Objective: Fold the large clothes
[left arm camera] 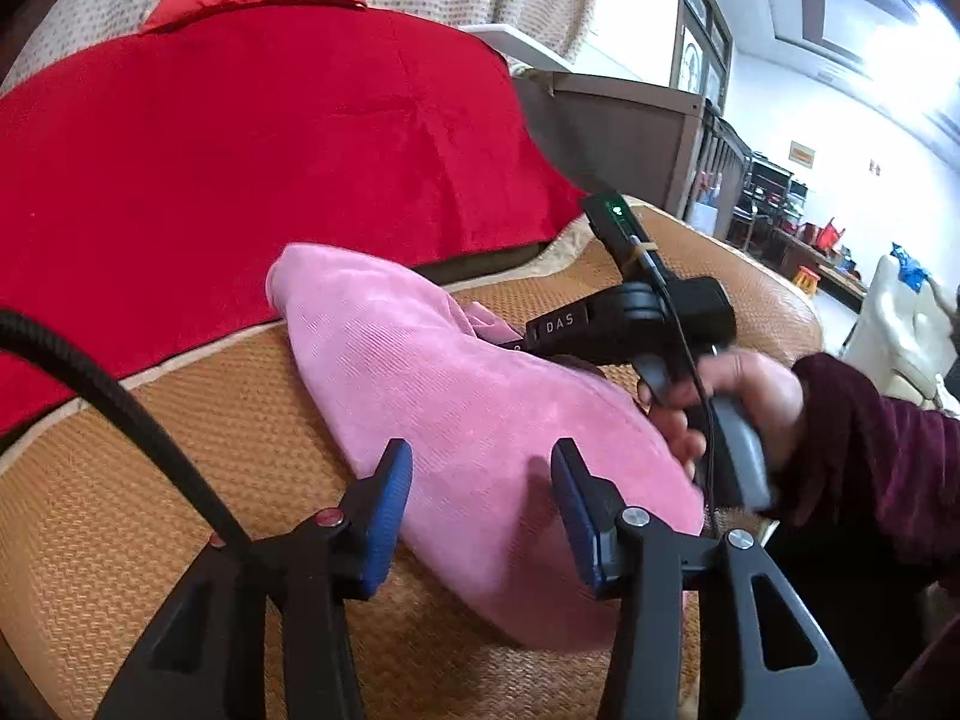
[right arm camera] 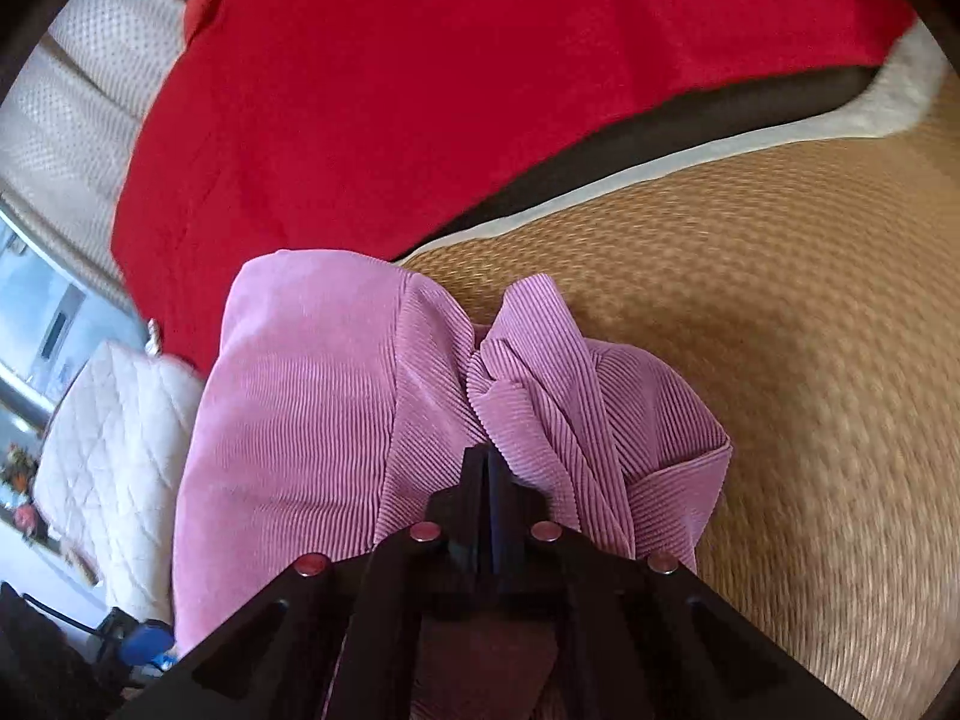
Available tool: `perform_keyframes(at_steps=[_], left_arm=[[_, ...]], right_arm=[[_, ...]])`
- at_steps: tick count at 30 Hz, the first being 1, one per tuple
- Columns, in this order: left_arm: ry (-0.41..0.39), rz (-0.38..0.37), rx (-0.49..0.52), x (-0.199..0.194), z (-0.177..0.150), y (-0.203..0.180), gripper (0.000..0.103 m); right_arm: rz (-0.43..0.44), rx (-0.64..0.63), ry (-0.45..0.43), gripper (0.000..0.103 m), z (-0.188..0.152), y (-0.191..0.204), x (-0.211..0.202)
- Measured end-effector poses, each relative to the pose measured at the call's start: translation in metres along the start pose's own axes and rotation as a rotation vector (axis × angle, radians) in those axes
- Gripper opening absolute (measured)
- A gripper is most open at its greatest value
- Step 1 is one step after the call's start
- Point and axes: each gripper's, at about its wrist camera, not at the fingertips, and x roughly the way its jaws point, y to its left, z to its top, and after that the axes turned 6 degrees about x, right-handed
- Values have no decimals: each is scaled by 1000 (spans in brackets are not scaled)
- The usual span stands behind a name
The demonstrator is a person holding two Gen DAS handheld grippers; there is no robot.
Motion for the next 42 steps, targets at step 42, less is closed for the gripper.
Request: perform_keyframes(at_steps=[42], left_arm=[[124, 116, 69, 34, -10, 0, 62]], right_arm=[[40, -201, 196, 2, 52, 54, 35]])
